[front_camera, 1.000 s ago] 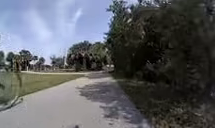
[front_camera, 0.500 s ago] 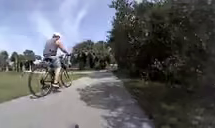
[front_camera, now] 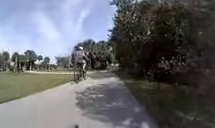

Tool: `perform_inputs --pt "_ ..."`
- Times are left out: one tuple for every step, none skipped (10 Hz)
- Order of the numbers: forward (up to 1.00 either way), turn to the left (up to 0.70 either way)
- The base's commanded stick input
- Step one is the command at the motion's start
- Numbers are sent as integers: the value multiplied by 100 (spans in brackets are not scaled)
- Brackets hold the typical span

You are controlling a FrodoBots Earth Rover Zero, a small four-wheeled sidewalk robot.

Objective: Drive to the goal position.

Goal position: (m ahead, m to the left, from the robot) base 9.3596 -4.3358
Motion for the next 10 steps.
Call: perform_inputs --pt "70 0" --pt "70 0" --pt "70 0" --pt "70 0" --pt "70 0" --pt "70 0" --pt "70 0" --pt "70 0" --pt "70 0" --pt "70 0"
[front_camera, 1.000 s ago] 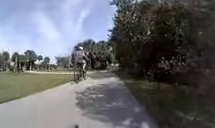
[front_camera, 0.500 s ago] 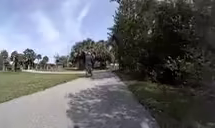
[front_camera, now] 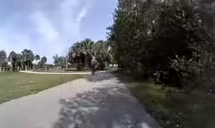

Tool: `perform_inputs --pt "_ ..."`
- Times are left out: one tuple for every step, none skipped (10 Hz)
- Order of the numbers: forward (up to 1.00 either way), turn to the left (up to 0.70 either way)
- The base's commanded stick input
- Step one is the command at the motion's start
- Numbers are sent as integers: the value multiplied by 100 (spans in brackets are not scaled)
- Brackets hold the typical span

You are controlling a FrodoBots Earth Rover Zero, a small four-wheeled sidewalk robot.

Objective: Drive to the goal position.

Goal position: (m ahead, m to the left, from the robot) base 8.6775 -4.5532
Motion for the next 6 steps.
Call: perform_inputs --pt "70 10" --pt "70 14" --pt "70 14" --pt "70 14" --pt "70 14" --pt "70 14"
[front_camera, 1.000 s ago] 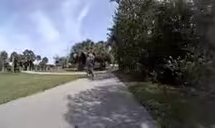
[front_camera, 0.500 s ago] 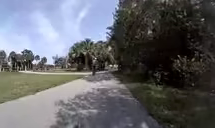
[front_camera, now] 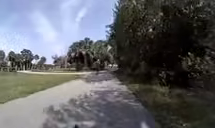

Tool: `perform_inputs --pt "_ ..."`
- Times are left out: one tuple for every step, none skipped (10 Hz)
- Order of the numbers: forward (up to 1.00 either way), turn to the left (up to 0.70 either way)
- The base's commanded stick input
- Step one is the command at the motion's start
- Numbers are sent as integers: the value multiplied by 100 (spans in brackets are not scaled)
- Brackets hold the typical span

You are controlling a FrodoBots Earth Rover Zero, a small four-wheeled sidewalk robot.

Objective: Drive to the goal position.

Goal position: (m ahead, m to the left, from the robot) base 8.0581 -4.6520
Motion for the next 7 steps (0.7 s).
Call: perform_inputs --pt "70 14" --pt "70 13" --pt "70 0" --pt "70 0" --pt "70 0" --pt "70 0" --pt "70 0"
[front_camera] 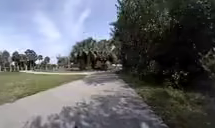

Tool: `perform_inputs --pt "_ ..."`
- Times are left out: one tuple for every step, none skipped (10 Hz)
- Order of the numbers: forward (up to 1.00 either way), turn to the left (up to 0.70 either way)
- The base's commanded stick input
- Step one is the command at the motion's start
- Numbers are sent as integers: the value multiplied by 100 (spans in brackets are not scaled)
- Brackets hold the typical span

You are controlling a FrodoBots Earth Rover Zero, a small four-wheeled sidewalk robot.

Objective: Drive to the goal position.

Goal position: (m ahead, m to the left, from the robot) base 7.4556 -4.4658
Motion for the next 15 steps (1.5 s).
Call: perform_inputs --pt "70 0" --pt "70 0" --pt "70 0" --pt "70 0" --pt "70 0" --pt "70 0" --pt "70 0" --pt "70 0" --pt "70 0" --pt "70 0" --pt "70 0" --pt "70 0" --pt "70 0" --pt "70 0" --pt "70 0"
